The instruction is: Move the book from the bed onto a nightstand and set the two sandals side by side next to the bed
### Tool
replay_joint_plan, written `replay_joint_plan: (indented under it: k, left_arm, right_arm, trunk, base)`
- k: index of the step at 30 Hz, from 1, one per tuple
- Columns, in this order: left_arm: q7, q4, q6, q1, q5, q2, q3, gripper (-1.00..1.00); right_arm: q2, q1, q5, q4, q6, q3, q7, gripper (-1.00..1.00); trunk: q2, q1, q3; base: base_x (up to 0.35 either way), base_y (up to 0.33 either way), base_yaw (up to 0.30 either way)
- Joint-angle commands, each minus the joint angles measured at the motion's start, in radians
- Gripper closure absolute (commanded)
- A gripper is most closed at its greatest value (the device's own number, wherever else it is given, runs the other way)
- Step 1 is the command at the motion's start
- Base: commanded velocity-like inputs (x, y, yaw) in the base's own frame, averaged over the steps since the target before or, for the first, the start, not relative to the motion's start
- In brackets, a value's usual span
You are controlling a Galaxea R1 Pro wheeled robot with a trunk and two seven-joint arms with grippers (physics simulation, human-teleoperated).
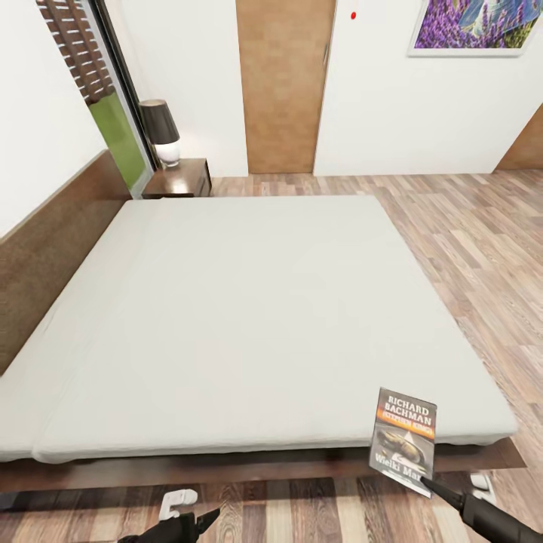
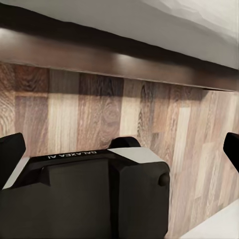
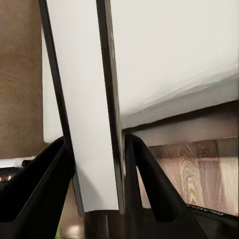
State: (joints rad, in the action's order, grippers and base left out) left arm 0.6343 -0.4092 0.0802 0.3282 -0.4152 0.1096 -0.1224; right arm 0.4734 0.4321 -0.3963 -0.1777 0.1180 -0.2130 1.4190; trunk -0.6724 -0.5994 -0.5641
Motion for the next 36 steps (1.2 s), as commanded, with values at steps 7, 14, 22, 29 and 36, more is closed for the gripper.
replay_joint_plan:
  k: [7, 14, 22, 29, 36]
  left_arm:
    - [0.002, 0.004, 0.009, 0.000, -0.011, -0.003, -0.006, -1.00]
    - [-0.003, 0.022, 0.008, -0.001, -0.012, -0.020, -0.006, -1.00]
    - [0.000, 0.045, 0.006, -0.001, -0.011, -0.022, -0.006, -1.00]
    - [0.000, 0.047, 0.007, -0.001, -0.010, -0.022, -0.006, -1.00]
    - [0.001, 0.047, 0.007, -0.001, -0.010, -0.022, -0.006, -1.00]
  right_arm:
    - [0.000, 0.001, 0.008, 0.012, -0.022, 0.004, -0.004, 1.00]
    - [-0.003, 0.001, 0.010, 0.015, -0.033, 0.004, -0.006, 1.00]
    - [-0.006, 0.001, 0.010, 0.016, -0.064, 0.003, -0.007, 1.00]
    - [-0.008, 0.001, 0.010, 0.017, -0.078, 0.003, -0.006, 1.00]
    - [-0.008, 0.001, 0.010, 0.017, -0.080, 0.003, -0.002, 1.00]
  trunk:
    - [0.048, 0.027, 0.021]
    - [0.097, 0.054, 0.043]
    - [0.153, 0.084, 0.068]
    - [0.202, 0.111, 0.090]
    - [0.251, 0.138, 0.112]
  base:
    - [0.000, 0.000, 0.000]
    - [0.000, 0.000, 0.000]
    - [0.000, 0.000, 0.000]
    - [0.000, 0.000, 0.000]
    - [0.000, 0.000, 0.000]
